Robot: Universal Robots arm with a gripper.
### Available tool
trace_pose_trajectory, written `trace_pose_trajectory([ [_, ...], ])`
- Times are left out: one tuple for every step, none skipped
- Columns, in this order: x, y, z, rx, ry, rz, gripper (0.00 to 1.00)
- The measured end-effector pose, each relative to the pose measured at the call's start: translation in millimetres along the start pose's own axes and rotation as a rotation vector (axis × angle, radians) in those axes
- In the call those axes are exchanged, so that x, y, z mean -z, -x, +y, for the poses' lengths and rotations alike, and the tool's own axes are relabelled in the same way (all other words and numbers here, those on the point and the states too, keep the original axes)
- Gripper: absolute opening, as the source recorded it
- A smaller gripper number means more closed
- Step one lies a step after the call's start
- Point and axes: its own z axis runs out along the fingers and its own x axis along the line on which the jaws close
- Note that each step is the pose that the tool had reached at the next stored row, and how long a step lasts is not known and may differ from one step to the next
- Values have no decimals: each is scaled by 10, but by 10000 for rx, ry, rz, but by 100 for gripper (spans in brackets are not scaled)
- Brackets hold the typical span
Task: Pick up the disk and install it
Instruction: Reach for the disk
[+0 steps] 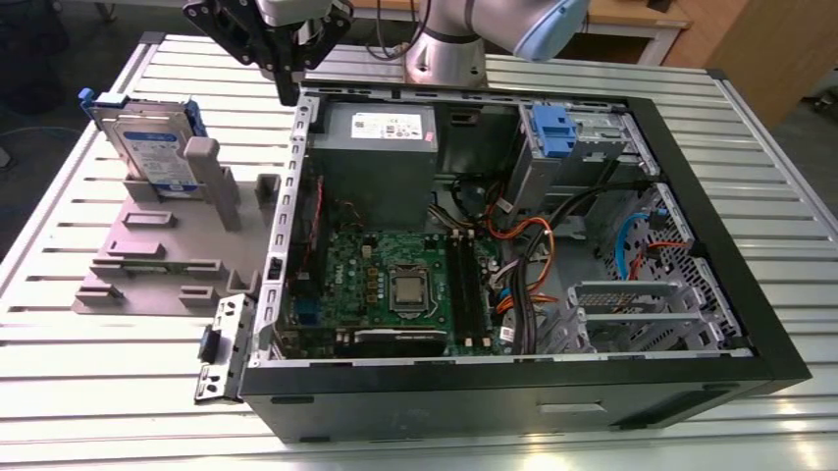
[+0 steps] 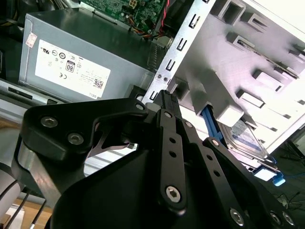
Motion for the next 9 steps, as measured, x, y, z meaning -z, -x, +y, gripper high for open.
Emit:
trace_pose_trajectory([
  [0, -5, 0, 1, 0, 0, 11],
  [0, -10, -1, 1, 0, 1, 11],
  [0, -15, -1, 0, 0, 0, 11],
  [-1, -20, -2, 1, 1, 0, 11],
  [0, -25, -2, 1, 1, 0, 11],
  [0, -29, -2, 1, 0, 0, 11],
  [0, -34, -3, 1, 1, 0, 11],
  [-1, -39, -3, 1, 1, -1, 11],
  [0, -44, -4, 1, 0, 0, 11],
])
